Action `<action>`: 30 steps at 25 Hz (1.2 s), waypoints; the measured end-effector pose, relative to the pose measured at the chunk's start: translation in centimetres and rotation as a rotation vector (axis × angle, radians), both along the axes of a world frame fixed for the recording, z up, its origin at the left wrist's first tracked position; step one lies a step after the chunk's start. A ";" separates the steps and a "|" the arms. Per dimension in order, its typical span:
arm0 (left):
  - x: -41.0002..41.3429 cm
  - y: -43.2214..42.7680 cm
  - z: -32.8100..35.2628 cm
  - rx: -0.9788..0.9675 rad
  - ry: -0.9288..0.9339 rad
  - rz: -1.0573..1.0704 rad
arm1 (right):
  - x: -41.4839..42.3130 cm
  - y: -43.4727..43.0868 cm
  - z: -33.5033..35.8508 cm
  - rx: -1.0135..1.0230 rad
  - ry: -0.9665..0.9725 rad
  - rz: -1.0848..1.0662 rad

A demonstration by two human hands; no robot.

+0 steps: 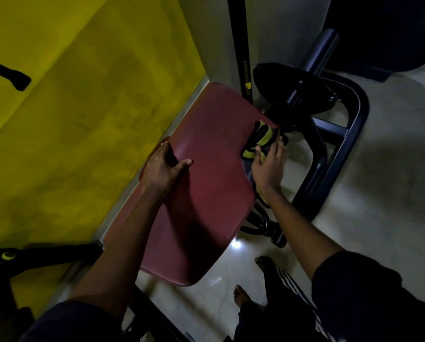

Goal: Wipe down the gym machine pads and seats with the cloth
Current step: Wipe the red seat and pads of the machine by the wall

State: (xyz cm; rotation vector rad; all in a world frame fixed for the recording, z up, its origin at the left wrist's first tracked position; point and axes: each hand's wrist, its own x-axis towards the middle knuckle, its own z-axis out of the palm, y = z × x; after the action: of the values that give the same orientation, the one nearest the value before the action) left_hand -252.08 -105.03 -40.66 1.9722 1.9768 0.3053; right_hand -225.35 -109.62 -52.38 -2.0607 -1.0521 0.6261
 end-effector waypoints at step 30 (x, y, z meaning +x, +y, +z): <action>0.9 3.9 3.7 -0.142 -0.156 -0.330 | -4.7 11.7 9.1 0.067 -0.313 0.407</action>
State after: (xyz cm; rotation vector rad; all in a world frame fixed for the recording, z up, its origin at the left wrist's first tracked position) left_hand -251.22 -101.14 -36.91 2.0695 1.5052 0.2219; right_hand -230.02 -97.92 -43.32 -1.9377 -1.6768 0.4615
